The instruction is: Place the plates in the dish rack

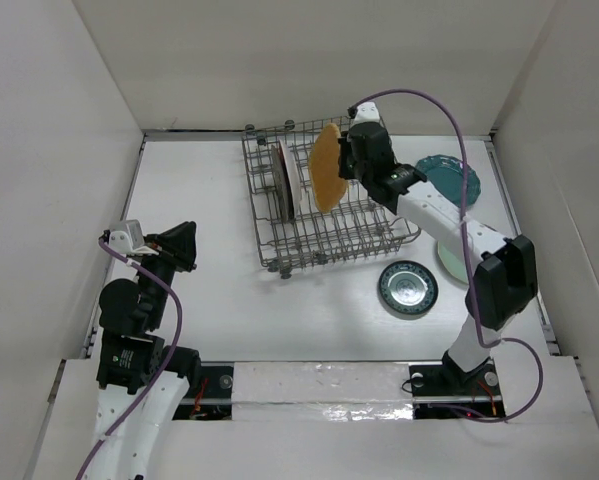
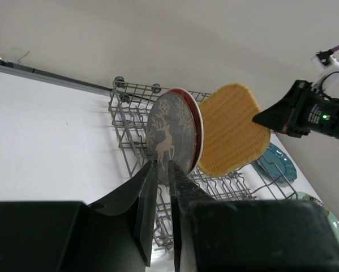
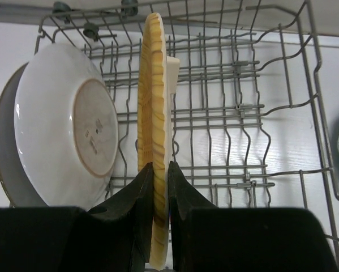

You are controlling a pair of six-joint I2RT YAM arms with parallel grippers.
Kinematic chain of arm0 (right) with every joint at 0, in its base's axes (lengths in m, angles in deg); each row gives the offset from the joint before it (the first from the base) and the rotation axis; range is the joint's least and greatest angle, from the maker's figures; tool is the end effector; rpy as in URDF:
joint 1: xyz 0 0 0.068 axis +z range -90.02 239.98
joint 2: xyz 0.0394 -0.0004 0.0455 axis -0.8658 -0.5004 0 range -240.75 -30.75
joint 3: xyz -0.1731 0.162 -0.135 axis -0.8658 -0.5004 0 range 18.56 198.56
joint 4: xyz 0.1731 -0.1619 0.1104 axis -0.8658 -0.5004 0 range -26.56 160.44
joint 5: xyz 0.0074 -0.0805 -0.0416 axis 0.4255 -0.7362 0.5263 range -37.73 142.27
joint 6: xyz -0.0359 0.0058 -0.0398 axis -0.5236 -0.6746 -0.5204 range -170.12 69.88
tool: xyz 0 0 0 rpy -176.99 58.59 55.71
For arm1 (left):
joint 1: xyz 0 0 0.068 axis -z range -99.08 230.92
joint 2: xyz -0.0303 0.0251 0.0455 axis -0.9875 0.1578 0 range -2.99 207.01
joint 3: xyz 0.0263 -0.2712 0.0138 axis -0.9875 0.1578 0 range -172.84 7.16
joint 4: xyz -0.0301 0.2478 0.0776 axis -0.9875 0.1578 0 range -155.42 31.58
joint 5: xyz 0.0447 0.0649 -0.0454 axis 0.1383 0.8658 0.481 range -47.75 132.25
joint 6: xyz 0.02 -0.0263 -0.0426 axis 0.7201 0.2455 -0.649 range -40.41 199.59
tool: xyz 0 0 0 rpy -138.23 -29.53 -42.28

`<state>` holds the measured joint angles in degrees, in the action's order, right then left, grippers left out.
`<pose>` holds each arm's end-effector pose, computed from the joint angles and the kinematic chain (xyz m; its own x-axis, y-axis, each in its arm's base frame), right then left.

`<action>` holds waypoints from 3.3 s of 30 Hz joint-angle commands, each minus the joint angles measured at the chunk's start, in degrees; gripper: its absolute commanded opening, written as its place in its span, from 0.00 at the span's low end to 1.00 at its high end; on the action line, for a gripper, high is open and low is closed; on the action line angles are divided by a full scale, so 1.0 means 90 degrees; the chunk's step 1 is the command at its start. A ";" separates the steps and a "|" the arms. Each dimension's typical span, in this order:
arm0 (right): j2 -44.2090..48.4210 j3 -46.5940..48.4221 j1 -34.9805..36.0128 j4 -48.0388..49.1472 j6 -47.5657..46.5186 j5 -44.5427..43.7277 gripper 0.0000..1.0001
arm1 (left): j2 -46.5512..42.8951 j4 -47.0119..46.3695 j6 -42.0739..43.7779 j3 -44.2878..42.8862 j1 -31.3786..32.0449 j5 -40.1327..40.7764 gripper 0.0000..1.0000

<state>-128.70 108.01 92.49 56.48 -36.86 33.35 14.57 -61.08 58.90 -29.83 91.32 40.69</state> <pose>0.3496 0.2092 0.3570 -0.3723 0.0200 -0.9279 -0.1752 0.9803 0.0914 0.0836 -0.0162 0.3598 0.1666 -0.3897 -0.9057 0.2835 0.8987 -0.3345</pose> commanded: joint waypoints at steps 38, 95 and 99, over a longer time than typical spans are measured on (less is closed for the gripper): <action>-0.0642 0.1139 0.0929 0.0348 0.0167 -0.1063 0.57 | -0.0076 -0.0287 -0.0026 -0.0060 -0.0012 -0.0237 0.11; 0.3638 -0.7400 -0.3183 0.0320 0.2805 0.3762 0.41 | -0.0594 -0.0189 0.0033 -0.0147 0.0291 0.0086 0.12; 0.3462 -0.7273 -0.2754 0.0145 0.2785 0.3704 0.31 | -0.0565 -0.0189 0.0013 -0.0138 0.0291 0.0086 0.12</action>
<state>-96.07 41.04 65.10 60.98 -10.85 68.30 8.93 -60.95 58.92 -29.83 93.68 41.06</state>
